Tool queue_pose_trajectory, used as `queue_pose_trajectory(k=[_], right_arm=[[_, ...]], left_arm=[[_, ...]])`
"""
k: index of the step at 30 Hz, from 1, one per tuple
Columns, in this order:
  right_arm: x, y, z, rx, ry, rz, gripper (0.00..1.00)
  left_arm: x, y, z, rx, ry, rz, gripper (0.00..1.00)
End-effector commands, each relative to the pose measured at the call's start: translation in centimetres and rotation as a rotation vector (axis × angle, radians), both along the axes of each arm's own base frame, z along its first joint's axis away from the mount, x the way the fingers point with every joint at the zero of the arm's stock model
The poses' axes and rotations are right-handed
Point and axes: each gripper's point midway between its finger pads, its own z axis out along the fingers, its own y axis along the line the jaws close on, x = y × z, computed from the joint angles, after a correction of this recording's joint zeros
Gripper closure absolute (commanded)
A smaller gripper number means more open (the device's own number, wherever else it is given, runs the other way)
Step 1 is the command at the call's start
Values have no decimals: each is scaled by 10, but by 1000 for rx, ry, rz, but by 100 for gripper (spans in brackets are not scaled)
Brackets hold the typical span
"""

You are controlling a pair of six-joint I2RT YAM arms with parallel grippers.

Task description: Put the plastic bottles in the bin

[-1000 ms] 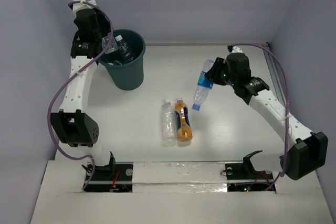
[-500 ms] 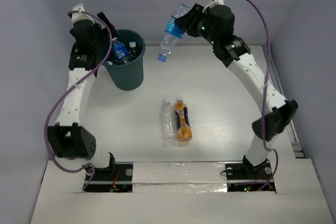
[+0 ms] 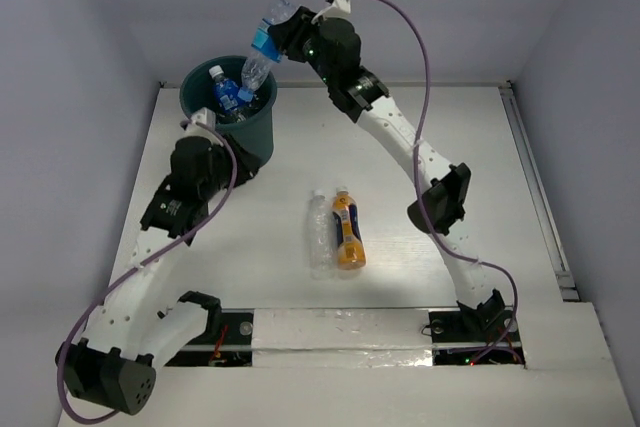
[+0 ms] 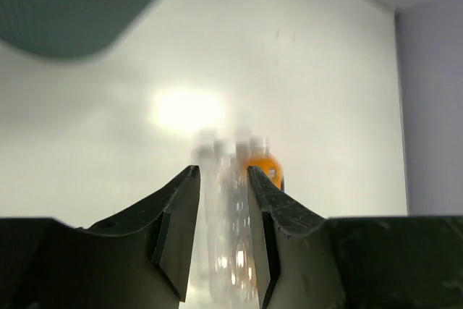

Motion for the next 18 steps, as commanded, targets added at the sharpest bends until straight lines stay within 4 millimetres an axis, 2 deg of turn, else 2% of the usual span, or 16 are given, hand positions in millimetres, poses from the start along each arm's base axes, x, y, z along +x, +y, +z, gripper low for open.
queue_pose_trajectory(k=[1, 2, 4, 6, 7, 8, 9, 10, 11, 12, 14, 16, 17, 18], right_arm=[[4, -10, 40, 46, -149, -123, 56], [8, -10, 33, 32, -146, -135, 56], [8, 8, 9, -28, -133, -122, 52], [5, 21, -7, -80, -128, -103, 46], [2, 30, -18, -125, -129, -82, 43], [-5, 40, -23, -142, -130, -54, 39], [-6, 43, -28, -161, -130, -39, 34], [-15, 53, -33, -187, -129, -6, 26], [-22, 58, -34, -196, -131, 12, 22], [-24, 58, -33, -201, -130, 23, 15], [-32, 51, -20, -193, -131, 27, 8], [-39, 43, -3, -175, -144, 22, 5], [-48, 33, 16, -161, -156, 12, 5], [-52, 26, 25, -156, -159, 2, 3]], left_arm=[[-41, -19, -38, -72, 151, -73, 71], [-47, -20, -46, -77, 180, -81, 69], [-62, -24, -72, -69, 254, -100, 66], [-72, -29, -82, -80, 283, -121, 55], [-77, -32, -93, -90, 317, -134, 50], [-82, -38, -99, -90, 340, -161, 40], [-83, -44, -103, -99, 350, -175, 35], [-85, -48, -108, -96, 365, -190, 32], [-86, -52, -113, -91, 384, -203, 28], [-87, -62, -113, -90, 381, -233, 21], [-85, -71, -118, -72, 404, -252, 17], [-82, -83, -114, -67, 387, -290, 16], [-80, -87, -120, -57, 405, -294, 16], [-76, -92, -119, -57, 392, -303, 16]])
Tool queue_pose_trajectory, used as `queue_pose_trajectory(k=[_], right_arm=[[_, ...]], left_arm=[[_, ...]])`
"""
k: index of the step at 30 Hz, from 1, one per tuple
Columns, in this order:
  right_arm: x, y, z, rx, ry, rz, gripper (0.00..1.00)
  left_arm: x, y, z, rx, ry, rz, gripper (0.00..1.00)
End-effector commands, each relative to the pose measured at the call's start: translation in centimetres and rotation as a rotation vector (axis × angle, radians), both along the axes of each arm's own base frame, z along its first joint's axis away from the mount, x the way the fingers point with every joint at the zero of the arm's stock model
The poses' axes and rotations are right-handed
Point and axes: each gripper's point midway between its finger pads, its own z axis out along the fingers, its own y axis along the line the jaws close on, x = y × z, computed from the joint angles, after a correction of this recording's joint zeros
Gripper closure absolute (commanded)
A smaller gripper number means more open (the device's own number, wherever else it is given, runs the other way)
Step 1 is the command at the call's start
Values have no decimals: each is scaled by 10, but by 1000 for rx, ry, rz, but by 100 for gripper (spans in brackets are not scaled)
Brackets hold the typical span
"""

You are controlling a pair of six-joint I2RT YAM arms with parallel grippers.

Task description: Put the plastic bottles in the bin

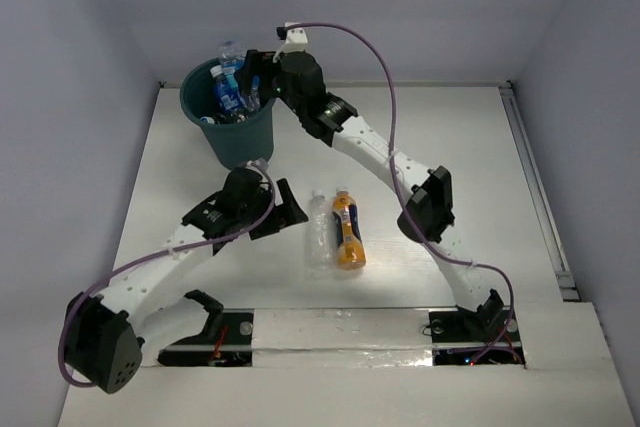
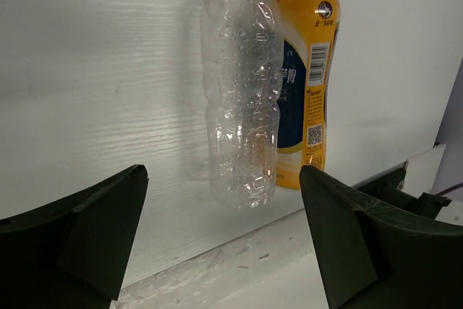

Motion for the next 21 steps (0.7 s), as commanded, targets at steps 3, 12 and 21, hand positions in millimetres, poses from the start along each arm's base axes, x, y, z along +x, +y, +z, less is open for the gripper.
queue_pose_trajectory(k=[3, 12, 21], right_arm=[[-51, -69, 135, 103, -152, -43, 6], [-143, -164, 17, -23, 101, -27, 83], [-221, -218, -160, -159, 516, 9, 11]], left_arm=[[25, -31, 13, -41, -72, -48, 16], [49, -60, -17, 29, -33, -119, 18], [56, -68, -67, 118, 57, -134, 30]])
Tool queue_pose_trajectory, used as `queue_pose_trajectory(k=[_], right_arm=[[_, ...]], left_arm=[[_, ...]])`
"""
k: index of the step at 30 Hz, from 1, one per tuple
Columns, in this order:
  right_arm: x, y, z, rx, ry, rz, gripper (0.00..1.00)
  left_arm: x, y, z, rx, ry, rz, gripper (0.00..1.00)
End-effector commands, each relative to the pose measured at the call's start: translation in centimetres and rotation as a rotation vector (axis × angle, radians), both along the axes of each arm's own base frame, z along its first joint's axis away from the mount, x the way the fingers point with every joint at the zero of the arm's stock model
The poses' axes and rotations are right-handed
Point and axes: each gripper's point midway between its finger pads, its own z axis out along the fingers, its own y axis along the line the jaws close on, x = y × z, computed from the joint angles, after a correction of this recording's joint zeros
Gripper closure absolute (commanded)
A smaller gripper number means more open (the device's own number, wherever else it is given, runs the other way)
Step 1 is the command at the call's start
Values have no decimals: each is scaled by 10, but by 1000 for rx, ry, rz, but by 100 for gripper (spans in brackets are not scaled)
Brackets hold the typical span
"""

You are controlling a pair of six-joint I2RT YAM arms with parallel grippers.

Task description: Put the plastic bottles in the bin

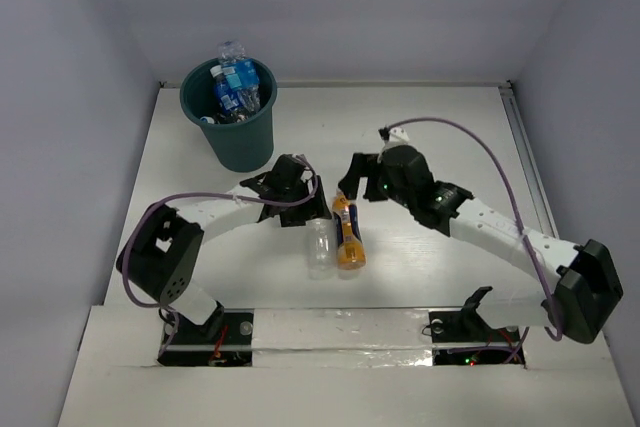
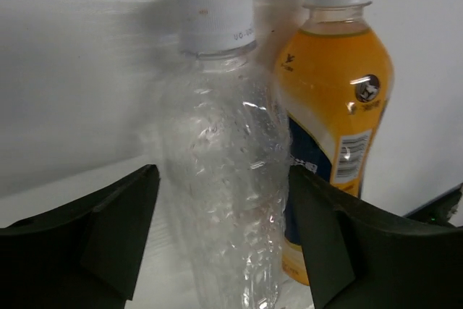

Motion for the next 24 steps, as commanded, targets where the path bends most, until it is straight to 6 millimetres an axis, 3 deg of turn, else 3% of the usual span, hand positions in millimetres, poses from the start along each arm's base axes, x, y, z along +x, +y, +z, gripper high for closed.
queue_pose_trajectory(k=[1, 2, 5, 6, 10, 13, 14, 16, 17, 18, 19, 20, 22, 23, 24], right_arm=[[-20, -6, -44, 9, 153, 21, 10], [-21, -8, -54, 5, 178, 21, 8], [-16, -3, -77, -13, 240, 52, 7], [-18, 1, -90, -30, 277, 74, 6], [-12, 16, -106, -58, 317, 131, 5], [-3, 22, -114, -76, 336, 143, 5], [-2, 24, -128, -98, 366, 147, 5], [3, 24, -138, -109, 387, 143, 5], [3, 25, -147, -121, 405, 145, 5], [6, 22, -152, -125, 414, 137, 6], [6, 23, -154, -124, 421, 138, 8], [5, 23, -161, -132, 434, 139, 11], [4, 23, -165, -134, 444, 143, 21], [2, 22, -167, -138, 449, 144, 25], [1, 22, -166, -136, 448, 146, 31]], left_arm=[[12, -4, -2, 12, -38, -6, 32], [10, -2, -8, 24, -28, -4, 35], [8, 4, -15, 49, -23, 8, 62], [7, 6, -15, 56, -25, 9, 66], [0, 20, 0, 83, -55, 19, 74], [-1, 32, 37, 91, -127, 36, 75], [6, 33, 66, 69, -196, 55, 75], [7, 42, 93, 77, -236, 70, 74], [19, 45, 133, 63, -330, 107, 74], [23, 53, 148, 72, -350, 129, 74], [33, 64, 167, 76, -389, 168, 74], [46, 73, 207, 69, -481, 201, 73], [63, 95, 242, 82, -552, 258, 73], [81, 121, 273, 89, -620, 325, 73], [90, 133, 289, 89, -654, 356, 73]])
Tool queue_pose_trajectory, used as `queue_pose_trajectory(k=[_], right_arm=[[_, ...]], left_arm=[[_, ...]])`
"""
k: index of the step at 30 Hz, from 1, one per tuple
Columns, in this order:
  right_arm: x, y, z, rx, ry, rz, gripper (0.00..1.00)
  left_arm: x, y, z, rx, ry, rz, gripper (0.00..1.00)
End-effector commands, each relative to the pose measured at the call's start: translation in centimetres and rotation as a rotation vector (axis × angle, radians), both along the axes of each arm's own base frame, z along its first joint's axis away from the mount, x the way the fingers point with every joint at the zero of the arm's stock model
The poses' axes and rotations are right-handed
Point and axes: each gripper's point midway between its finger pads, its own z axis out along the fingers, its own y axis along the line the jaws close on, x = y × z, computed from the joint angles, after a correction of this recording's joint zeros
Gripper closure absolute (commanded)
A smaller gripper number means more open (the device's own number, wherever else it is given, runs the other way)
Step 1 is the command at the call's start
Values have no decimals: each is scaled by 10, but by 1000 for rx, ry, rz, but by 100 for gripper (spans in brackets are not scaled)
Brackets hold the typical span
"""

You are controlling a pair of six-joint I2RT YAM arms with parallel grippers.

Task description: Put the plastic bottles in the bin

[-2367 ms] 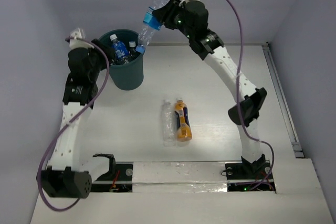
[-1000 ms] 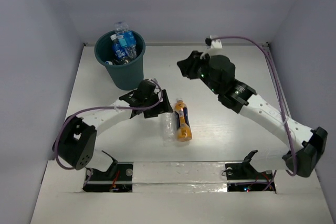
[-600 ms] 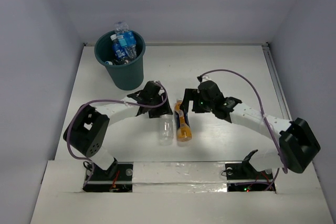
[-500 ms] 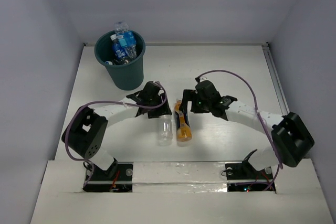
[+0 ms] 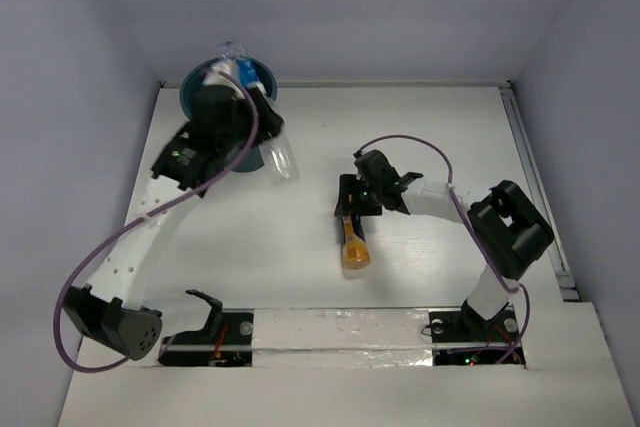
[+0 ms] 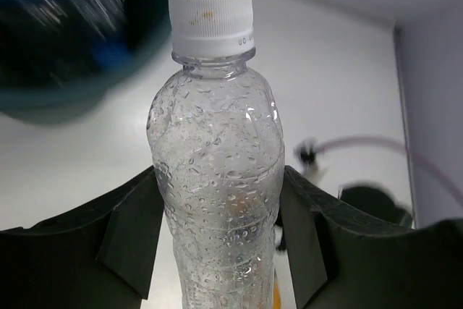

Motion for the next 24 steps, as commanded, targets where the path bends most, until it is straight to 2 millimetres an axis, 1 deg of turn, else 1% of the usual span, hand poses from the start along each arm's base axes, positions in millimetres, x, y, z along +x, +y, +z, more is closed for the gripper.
queue_pose_trajectory(k=[1, 2, 3, 4, 5, 6, 7, 8, 9, 10, 11, 12, 13, 14, 15, 16, 17, 18, 19, 20, 21, 23, 24], right_arm=[[10, 9, 16, 46, -47, 17, 44], [9, 9, 19, 51, -51, 15, 47], [7, 7, 26, 63, -65, 16, 52], [6, 7, 31, 72, -73, 16, 53], [5, 6, 38, 81, -86, 18, 54], [1, 3, 41, 85, -93, 17, 54], [0, 0, 58, 104, -126, 12, 54], [-2, -2, 66, 111, -141, 11, 54], [-3, -4, 74, 119, -154, 10, 54], [-5, -5, 83, 131, -167, 9, 54], [-8, -8, 101, 156, -196, 4, 54], [-9, -9, 111, 170, -214, 2, 54], [-10, -12, 119, 174, -227, -6, 54], [-9, -11, 134, 192, -255, -11, 53], [-9, -13, 152, 216, -290, -17, 53], [-8, -13, 162, 228, -310, -21, 53], [-6, -13, 174, 241, -331, -24, 53], [-2, -10, 199, 276, -375, -26, 53], [1, -7, 213, 294, -401, -24, 53], [5, -5, 227, 311, -422, -27, 53], [14, 2, 254, 347, -466, -27, 53], [23, 13, 284, 397, -506, -22, 53], [29, 18, 299, 419, -529, -20, 53]], left_arm=[[30, 67, 64, 62, -154, 167, 73], [46, 91, 88, 60, -205, 240, 73], [55, 101, 105, 67, -255, 274, 72], [64, 113, 113, 78, -278, 317, 72], [79, 123, 125, 81, -303, 362, 72], [89, 138, 137, 71, -339, 407, 72], [98, 144, 142, 69, -355, 431, 72], [112, 153, 144, 80, -364, 476, 72], [120, 163, 145, 84, -373, 506, 72], [129, 166, 149, 88, -396, 526, 72], [142, 178, 144, 112, -389, 579, 72], [149, 180, 141, 121, -388, 591, 72], [156, 190, 141, 151, -401, 623, 72], [166, 194, 129, 183, -386, 634, 72], [170, 197, 123, 207, -381, 647, 72], [175, 200, 119, 225, -383, 659, 72], [178, 206, 103, 276, -357, 673, 71], [180, 208, 94, 303, -351, 671, 70], [183, 209, 96, 305, -386, 672, 68], [182, 210, 82, 334, -371, 661, 66], [183, 210, 82, 337, -394, 663, 51], [178, 209, 72, 343, -393, 648, 30], [176, 208, 71, 343, -397, 644, 16]])
